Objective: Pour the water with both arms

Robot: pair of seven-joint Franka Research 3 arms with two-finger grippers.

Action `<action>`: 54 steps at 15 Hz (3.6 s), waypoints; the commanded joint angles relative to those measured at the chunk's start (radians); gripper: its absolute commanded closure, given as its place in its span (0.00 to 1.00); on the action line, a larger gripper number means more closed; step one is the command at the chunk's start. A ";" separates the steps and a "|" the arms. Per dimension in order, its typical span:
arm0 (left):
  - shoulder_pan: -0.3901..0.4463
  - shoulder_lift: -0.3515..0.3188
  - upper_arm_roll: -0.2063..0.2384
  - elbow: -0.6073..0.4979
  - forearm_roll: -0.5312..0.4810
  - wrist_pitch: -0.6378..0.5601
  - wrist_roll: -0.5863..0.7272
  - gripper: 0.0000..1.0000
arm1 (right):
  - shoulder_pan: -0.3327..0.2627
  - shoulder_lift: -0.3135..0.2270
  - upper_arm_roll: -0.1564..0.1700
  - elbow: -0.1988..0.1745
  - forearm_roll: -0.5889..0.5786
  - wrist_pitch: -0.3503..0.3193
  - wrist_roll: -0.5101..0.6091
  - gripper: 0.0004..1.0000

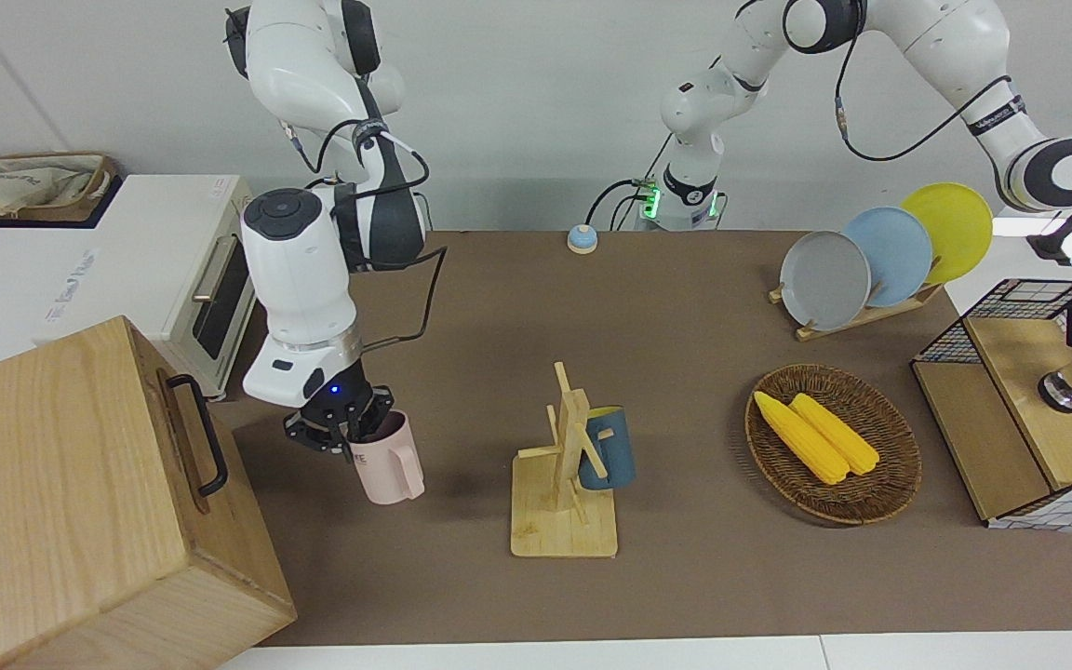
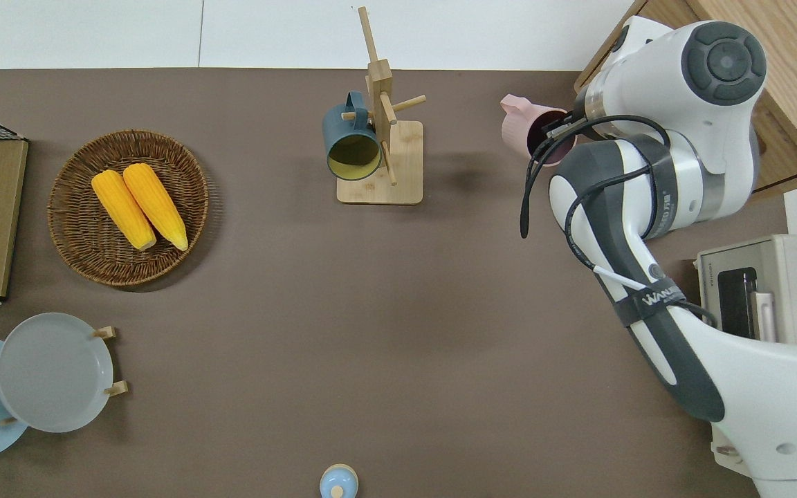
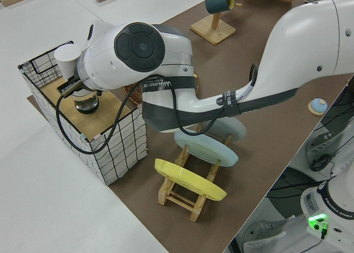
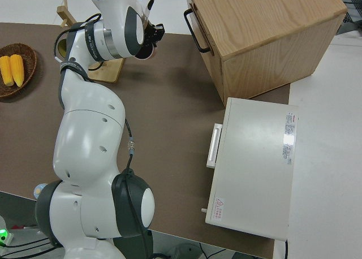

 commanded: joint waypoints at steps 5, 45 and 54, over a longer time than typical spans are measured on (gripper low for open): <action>-0.003 -0.035 -0.006 0.060 0.149 0.003 -0.247 1.00 | 0.030 -0.087 0.021 -0.118 -0.022 -0.305 0.150 1.00; -0.315 -0.729 -0.213 -0.649 0.609 -0.212 -1.085 0.99 | 0.509 0.084 0.049 -0.140 0.426 0.020 1.066 0.93; -0.341 -0.738 -0.271 -0.729 0.597 -0.203 -1.092 0.99 | 0.510 0.078 0.047 -0.132 0.419 0.017 1.050 0.01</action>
